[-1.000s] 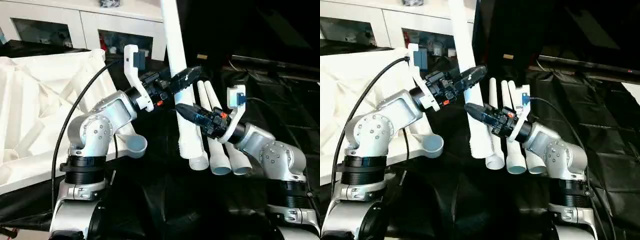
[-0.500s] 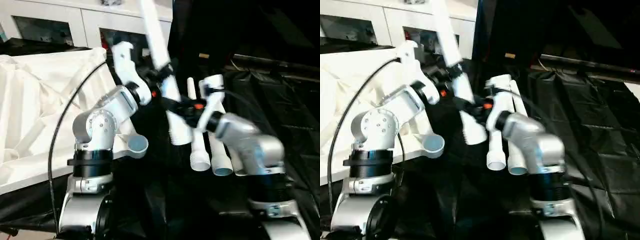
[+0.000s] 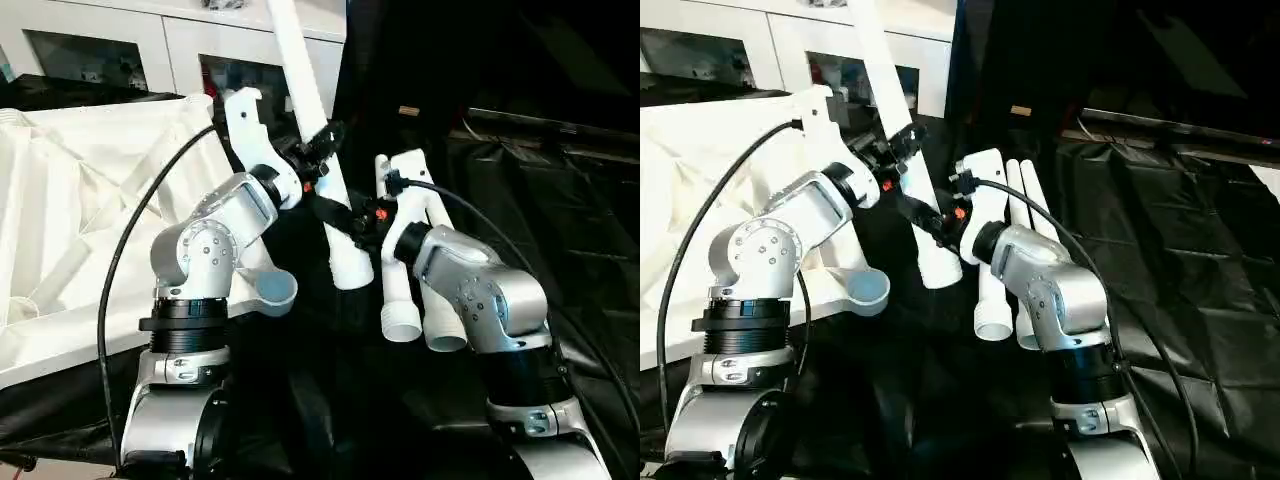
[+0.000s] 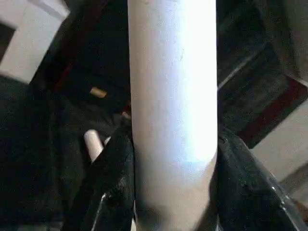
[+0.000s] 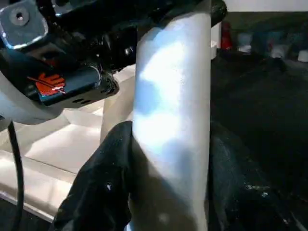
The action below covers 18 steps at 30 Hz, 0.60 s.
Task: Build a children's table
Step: Pick table leg
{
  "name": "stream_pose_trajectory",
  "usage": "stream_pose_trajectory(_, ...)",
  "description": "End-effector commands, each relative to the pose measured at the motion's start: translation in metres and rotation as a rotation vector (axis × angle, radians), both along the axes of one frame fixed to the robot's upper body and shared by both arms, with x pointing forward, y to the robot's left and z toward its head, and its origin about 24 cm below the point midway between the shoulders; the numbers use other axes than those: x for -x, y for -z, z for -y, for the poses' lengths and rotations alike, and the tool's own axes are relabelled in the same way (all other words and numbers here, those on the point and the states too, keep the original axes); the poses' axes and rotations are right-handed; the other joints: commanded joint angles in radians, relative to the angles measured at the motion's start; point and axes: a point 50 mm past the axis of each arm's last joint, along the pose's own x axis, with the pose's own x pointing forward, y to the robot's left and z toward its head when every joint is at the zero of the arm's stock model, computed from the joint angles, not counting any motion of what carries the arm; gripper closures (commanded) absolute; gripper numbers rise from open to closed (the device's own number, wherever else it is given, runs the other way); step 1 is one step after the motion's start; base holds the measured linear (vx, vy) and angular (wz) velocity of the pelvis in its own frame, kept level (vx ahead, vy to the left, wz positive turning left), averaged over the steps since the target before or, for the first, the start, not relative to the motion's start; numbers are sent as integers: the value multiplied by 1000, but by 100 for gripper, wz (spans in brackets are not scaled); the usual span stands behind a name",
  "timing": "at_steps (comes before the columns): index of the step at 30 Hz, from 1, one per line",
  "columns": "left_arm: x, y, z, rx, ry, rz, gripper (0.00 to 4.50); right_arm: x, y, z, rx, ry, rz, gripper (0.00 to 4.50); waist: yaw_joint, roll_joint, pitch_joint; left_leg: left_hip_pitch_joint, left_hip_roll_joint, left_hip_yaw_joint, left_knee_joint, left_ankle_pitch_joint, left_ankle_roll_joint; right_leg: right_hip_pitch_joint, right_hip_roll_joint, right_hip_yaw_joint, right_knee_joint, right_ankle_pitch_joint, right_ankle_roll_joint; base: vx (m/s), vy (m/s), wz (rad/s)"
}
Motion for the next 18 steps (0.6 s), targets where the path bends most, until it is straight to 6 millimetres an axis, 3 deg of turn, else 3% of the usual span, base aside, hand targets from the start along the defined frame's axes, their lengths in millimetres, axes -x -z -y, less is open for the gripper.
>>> stream_pose_trajectory(1, 7, -11, 5, -45, 125, 131, 264, 4, -13, 8, -25, -71, 29, 198, 1, 17, -81, 25, 35, -11, -71, -100, -40, 57, -75, 45, -70, -11, -147, 0, 0, 0)
stream_pose_trajectory(5, 13, -15, 2, -77, 254, 201, 266, 12, -10, 17, -29, -177, -5, 153, 1, 19, -82, 24, 36, -10, -69, -80, -40, 58, -74, 45, -61, 34, -158, 0, 0, 0)
stream_pose_trajectory(6, 17, -18, 1, -74, 329, 232, 266, 17, -12, 21, -48, -236, -15, 153, 3, 14, -82, 27, 34, -8, -68, -81, -27, 60, -74, 45, -64, 28, -166, 0, 0, 0)
stream_pose_trajectory(9, 27, -23, -1, -69, 499, 305, 266, 27, -17, 26, -103, -349, -27, 153, 7, 15, -82, 23, 35, -8, -68, -70, -20, 60, -75, 45, -60, 34, -179, 0, 0, 0)
stream_pose_trajectory(14, 45, -35, -1, 41, 768, 389, 266, 37, -15, 27, -51, -459, -31, 153, 5, 17, -79, 24, 37, -6, -68, -109, -36, 56, -80, 44, -64, -39, -209, 0, 0, 0)
stream_pose_trajectory(18, 50, -41, 3, 93, 852, 417, 266, 42, -12, 26, -27, -510, -52, 171, 4, 17, -77, 25, 38, -6, -69, -152, -43, 53, -80, 45, -72, -115, -193, 0, 0, 0)
